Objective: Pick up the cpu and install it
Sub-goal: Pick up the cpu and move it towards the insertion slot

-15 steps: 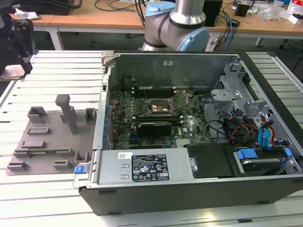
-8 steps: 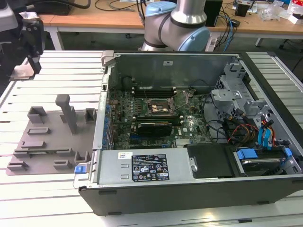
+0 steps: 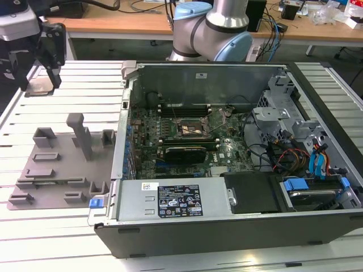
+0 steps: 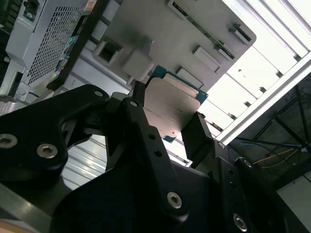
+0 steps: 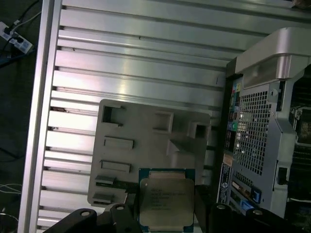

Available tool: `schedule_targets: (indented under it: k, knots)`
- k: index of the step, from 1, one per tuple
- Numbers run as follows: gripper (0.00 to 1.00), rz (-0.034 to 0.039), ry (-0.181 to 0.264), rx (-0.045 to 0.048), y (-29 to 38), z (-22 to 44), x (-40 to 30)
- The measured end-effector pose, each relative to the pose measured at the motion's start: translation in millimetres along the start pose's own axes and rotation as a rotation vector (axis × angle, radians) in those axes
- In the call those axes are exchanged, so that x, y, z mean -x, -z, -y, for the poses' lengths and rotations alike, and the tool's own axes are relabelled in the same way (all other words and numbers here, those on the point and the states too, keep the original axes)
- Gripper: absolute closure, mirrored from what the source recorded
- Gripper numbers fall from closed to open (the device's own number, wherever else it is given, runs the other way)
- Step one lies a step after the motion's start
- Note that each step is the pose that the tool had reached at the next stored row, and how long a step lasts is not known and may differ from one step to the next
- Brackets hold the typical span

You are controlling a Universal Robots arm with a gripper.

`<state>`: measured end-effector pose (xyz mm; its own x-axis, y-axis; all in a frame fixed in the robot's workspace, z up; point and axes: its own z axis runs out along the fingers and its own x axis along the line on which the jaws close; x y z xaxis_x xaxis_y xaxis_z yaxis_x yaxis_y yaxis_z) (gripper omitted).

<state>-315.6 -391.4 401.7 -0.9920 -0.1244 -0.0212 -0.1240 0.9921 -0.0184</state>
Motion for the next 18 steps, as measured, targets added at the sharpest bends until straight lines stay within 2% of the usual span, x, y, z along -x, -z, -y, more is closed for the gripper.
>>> schedule_targets:
  k: [1,3,5,12,16,17,18]
  knots:
    - [0.45,0.0,0.0,0.0,0.0,0.2,1.9]
    - [0.45,-0.0001,0.0,0.0,-0.2,1.4,11.1]
    - [0.45,0.0,0.0,0.0,-0.4,1.9,15.6]
    - [0.45,0.0,0.0,0.0,-1.0,5.5,43.7]
    - [0.45,0.0,0.0,0.0,-1.2,6.1,48.8]
    - [0.45,-0.0001,0.0,-0.0001,-1.2,6.4,51.2]
    - [0.45,-0.0001,0.0,-0.0001,-1.3,7.1,57.2]
